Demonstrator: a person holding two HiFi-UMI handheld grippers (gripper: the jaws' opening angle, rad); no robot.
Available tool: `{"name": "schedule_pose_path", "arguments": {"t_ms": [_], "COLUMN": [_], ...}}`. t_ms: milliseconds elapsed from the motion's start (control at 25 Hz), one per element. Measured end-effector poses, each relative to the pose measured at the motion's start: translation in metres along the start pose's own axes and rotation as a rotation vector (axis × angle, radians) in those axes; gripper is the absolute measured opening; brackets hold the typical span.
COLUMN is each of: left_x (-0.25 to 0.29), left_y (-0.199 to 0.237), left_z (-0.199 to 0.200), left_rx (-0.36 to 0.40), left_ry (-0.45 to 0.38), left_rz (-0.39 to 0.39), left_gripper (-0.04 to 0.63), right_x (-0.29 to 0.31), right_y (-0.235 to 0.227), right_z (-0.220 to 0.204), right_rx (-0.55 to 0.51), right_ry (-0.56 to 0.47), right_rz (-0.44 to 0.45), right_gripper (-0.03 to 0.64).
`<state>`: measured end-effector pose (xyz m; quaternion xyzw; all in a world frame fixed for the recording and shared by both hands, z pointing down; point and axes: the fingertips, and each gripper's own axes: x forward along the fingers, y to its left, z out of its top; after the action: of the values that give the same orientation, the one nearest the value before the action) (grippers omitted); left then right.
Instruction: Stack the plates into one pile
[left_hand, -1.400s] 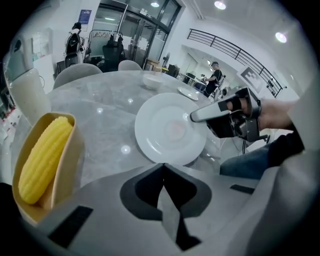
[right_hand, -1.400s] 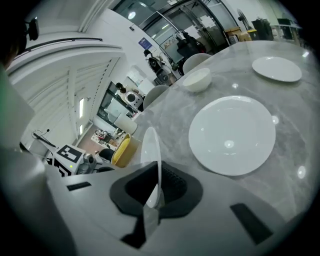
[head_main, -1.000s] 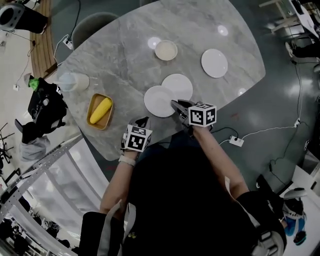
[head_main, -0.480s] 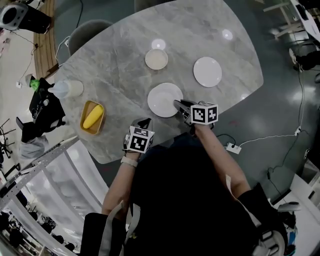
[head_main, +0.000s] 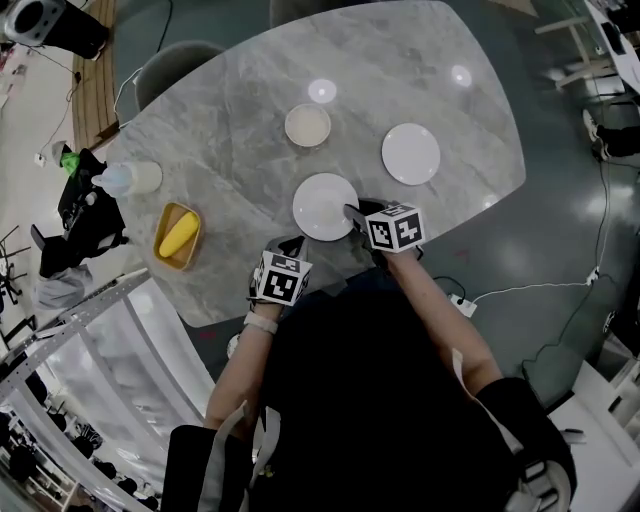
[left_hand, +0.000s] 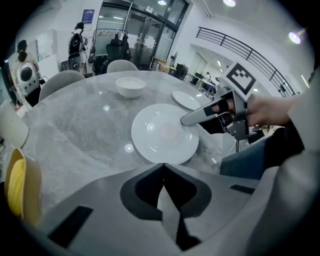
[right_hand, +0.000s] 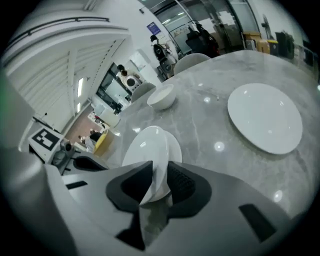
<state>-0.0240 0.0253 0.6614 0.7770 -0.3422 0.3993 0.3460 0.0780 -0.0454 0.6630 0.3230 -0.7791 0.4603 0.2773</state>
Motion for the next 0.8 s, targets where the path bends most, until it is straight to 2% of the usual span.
{"name": "schedule_pose_path", "arguments": {"t_ms": [160, 440, 600, 800], "left_x": [0.001, 0.002, 0.004, 0.006], "left_y": [-0.001, -0.005, -0.011, -0.012], "left_z": [0.003, 0.008, 0.013, 0.016], "left_rx": [-0.017, -0.018, -0.013, -0.021], "left_ry": [-0.002, -0.008, -0.016, -0.02], "left_rz": [0.008, 0.027, 0.025, 0.03], "left_gripper": [0.008, 0.008, 0.008, 0.008], "right_x": [-0.002, -0.005, -0.006, -0.009], "right_y": [-0.009, -0.011, -0.008, -0.011], "right_z": [0.004, 0.006, 0.005, 0.009], "right_rx": [-0.091, -0.119, -0.245, -0.375], "right_ry": [0.021, 0.014, 0.061, 0.104], "right_rz": [-0.052, -0.023, -0.037, -0.105], "right_gripper": [0.108, 0.212, 0.244, 0.252]}}
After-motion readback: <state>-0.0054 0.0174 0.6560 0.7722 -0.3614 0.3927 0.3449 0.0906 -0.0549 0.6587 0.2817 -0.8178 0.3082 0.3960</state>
